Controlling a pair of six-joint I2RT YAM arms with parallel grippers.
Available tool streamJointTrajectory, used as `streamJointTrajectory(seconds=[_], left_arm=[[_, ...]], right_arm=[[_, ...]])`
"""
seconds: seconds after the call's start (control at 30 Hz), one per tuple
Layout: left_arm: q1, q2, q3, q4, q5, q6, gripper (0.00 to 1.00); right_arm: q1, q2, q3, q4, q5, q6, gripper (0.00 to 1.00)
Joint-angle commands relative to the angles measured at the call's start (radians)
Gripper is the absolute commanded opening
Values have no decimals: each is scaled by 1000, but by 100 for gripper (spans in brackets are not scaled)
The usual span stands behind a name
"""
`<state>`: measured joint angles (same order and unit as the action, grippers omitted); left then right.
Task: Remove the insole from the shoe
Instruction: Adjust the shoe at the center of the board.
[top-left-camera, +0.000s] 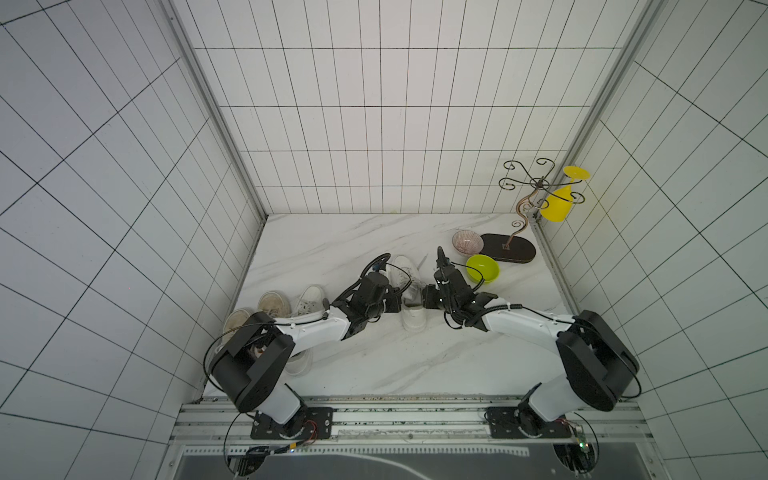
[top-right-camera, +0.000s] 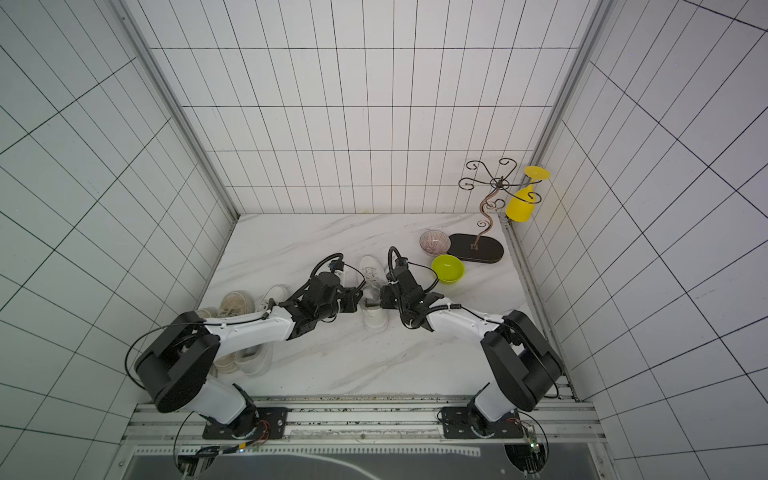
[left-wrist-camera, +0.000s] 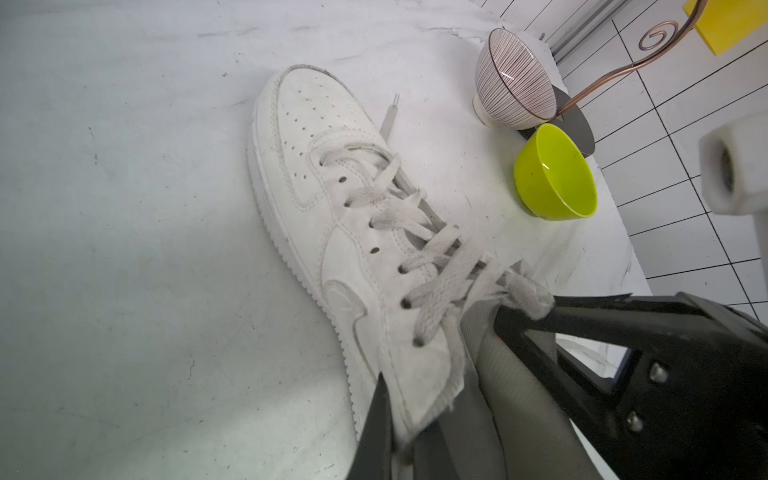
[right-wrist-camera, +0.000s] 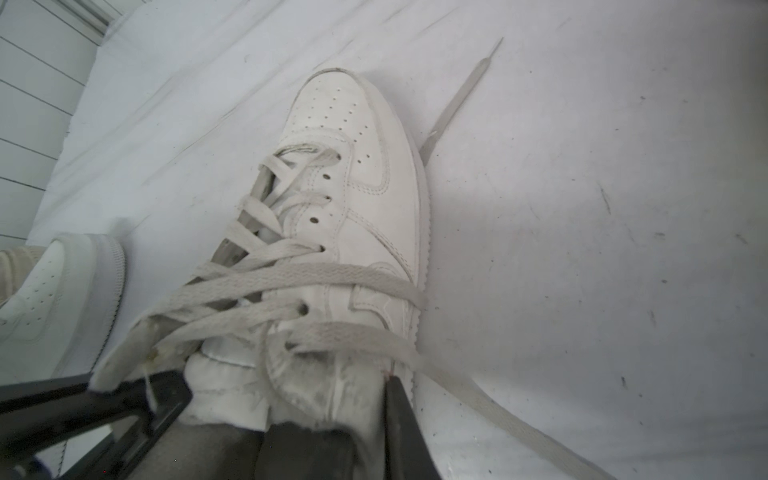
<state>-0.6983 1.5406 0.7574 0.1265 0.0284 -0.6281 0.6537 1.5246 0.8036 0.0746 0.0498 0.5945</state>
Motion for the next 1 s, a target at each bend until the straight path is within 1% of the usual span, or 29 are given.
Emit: streamJointTrajectory(seconds=[0.0,0.1,0.13,0.17,0.23,0.3,0.33,0.53,0.63,0.73,0.83,0.9,0.97], left_arm=[[-15,-4,7,-88,-130,20,0],[-60,1,27,-90,-150,6,0],[-69,2,33,-91,-154,0,0],[-74,3,38,-94,-161,-6,0],[-84,4,48,-99,-169,-4,0],[-90,2,54,-105,-175,-5,0],[-89,-1,54,-102,-171,-5,0],[-94,-15,57,-85,-139,-13,0],[-95,-24,53,-68,-115,-22,0],[-98,-42,48,-59,-105,-33,0],[-100,-59,45,-57,-87,-37,0],[-102,-69,40,-61,-88,-38,0],[-100,-77,31,-62,-89,-32,0]], right_arm=[[-77,-37,-88,1,61,-135,23],[-38,-39,-65,-6,-42,-205,39],[-28,-40,-64,-7,-73,-224,46],[-22,-42,-63,-9,-98,-237,51],[7,-49,-65,-20,-113,-265,60],[36,-51,-63,-43,-91,-282,67],[47,-43,-56,-63,-79,-284,69],[84,5,-45,-72,-76,-298,74],[95,42,-28,-67,-40,-280,76],[101,81,-11,-71,69,-246,76],[103,77,-10,-57,198,-220,74],[104,48,-19,-29,242,-217,70],[107,0,-32,7,258,-214,67]])
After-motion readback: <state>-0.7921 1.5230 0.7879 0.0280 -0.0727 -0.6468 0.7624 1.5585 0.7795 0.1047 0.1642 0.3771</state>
